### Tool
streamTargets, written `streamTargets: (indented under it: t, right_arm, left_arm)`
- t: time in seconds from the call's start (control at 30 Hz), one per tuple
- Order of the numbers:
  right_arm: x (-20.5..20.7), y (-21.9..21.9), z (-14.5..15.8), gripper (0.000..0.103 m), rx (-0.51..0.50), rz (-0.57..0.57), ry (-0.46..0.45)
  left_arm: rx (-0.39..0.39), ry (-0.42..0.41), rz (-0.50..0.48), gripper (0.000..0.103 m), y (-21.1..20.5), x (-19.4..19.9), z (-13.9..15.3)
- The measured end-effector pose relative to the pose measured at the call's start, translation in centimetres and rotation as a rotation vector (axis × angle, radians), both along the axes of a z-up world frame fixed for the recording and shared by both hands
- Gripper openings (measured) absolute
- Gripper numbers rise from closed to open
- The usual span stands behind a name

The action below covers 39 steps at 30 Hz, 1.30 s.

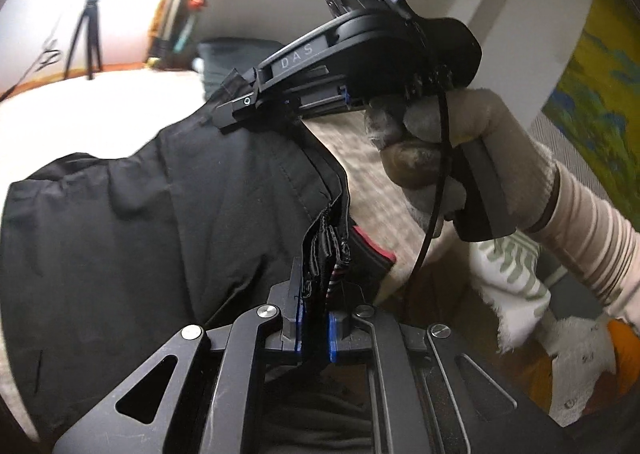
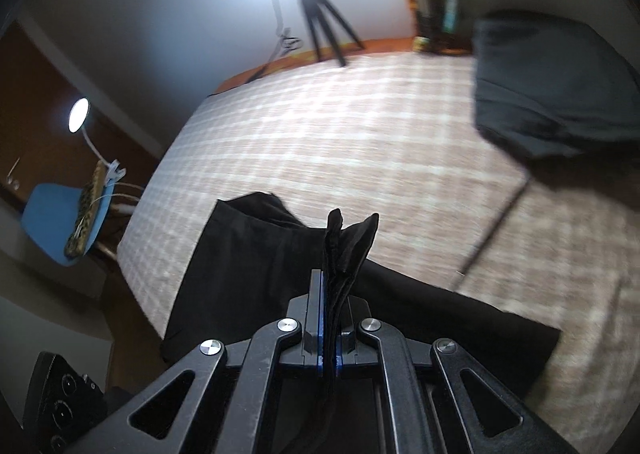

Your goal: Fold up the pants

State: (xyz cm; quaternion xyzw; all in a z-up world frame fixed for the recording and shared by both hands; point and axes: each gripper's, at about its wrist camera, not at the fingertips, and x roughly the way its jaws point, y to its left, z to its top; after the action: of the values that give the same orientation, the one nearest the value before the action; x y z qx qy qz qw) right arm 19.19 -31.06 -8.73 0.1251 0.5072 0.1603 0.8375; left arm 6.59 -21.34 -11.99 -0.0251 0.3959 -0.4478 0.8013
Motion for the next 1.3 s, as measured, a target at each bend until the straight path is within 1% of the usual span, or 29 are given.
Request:
streamTargets:
  t: [0.17, 0.33, 0.43, 0.53, 0.57, 0.6, 0.63, 0.7, 0.8, 0.83, 0.87, 0.9, 0.93, 0.97, 1.0, 1.07, 1.13, 1.2, 1.27, 1.3]
  right_arm:
    - [-1.0, -3.2, -1.4, 0.001, 0.000, -0.051, 0.021]
    - [-1.6, -4.7, -2.6, 0.001, 0.003, -0.081, 0.032]
    - [-1.6, -5.1, -3.5, 0.001, -0.013, -0.089, 0.041]
    - [-1.5, -5.3, -4.1, 0.001, -0.019, -0.095, 0.045]
    - [-1.5, -5.4, -4.2, 0.001, -0.020, -0.098, 0.043]
    - [-1.4, -5.4, -4.3, 0.001, -0.023, -0.100, 0.042]
    - [-1.3, -5.5, -4.5, 0.001, -0.027, -0.101, 0.041]
    - [-1.1, -5.3, -4.6, 0.001, -0.045, -0.096, 0.037]
    - [-1.1, -5.0, -4.8, 0.002, -0.079, -0.065, 0.040]
    - [-1.2, -4.9, -4.7, 0.009, -0.097, -0.061, 0.037]
    - [-1.3, -4.8, -4.4, 0.021, -0.135, -0.062, 0.030]
    - [-1.4, -4.8, -4.2, 0.027, -0.149, -0.056, 0.021]
    - [-1.7, -4.7, -3.4, 0.036, -0.187, -0.063, -0.009]
    - [-2.0, -4.5, -2.9, 0.041, -0.221, -0.075, -0.035]
    - [-2.3, -4.2, -2.0, 0.041, -0.264, -0.079, -0.070]
    - [-2.8, -3.4, -0.8, 0.042, -0.294, -0.076, -0.123]
    - [-3.2, -2.4, 0.1, 0.042, -0.284, -0.043, -0.162]
    - [-3.3, -0.7, 0.0, 0.043, -0.314, 0.011, -0.171]
    - [-2.9, 1.1, -0.9, 0.043, -0.365, 0.063, -0.166]
    - [-2.6, 1.5, -1.3, 0.043, -0.370, 0.074, -0.160]
  left_arm:
    - [0.016, 0.029, -0.037, 0.007, -2.0, 0.2, -0.9]
    - [0.044, 0.032, -0.060, 0.007, -3.4, 0.3, -1.3]
    - [0.048, 0.063, -0.079, 0.007, -3.6, 0.5, -1.4]
    - [0.065, 0.081, -0.093, 0.014, -3.0, 0.2, -1.1]
    - [0.071, 0.086, -0.090, 0.020, -2.7, 0.0, -1.0]
    - [0.072, 0.095, -0.086, 0.024, -2.2, -0.1, -0.8]
    - [0.062, 0.099, -0.078, 0.025, -1.3, -0.3, -0.5]
    - [0.052, 0.096, -0.049, 0.027, 0.4, -0.4, 0.0]
    - [0.028, 0.095, 0.037, 0.027, 4.5, 0.0, 0.9]
    - [0.029, 0.079, 0.084, 0.027, 6.3, 0.3, 1.2]
    - [0.046, 0.059, 0.124, 0.027, 7.7, 0.5, 1.3]
    - [0.067, 0.041, 0.162, 0.027, 8.9, 0.8, 1.3]
    - [0.082, 0.037, 0.201, 0.027, 10.2, 1.3, 1.0]
    - [0.090, 0.041, 0.238, 0.027, 11.4, 1.8, 0.7]
    - [0.095, 0.043, 0.268, 0.027, 12.4, 2.1, 0.4]
    - [0.121, 0.027, 0.309, 0.027, 13.6, 2.6, -0.3]
    - [0.146, 0.018, 0.317, 0.027, 13.8, 2.6, -1.1]
    - [0.175, 0.024, 0.323, 0.027, 13.9, 2.8, -2.1]
    - [0.194, 0.041, 0.337, 0.027, 14.3, 2.9, -3.2]
    - [0.200, 0.050, 0.346, 0.027, 14.5, 2.9, -3.7]
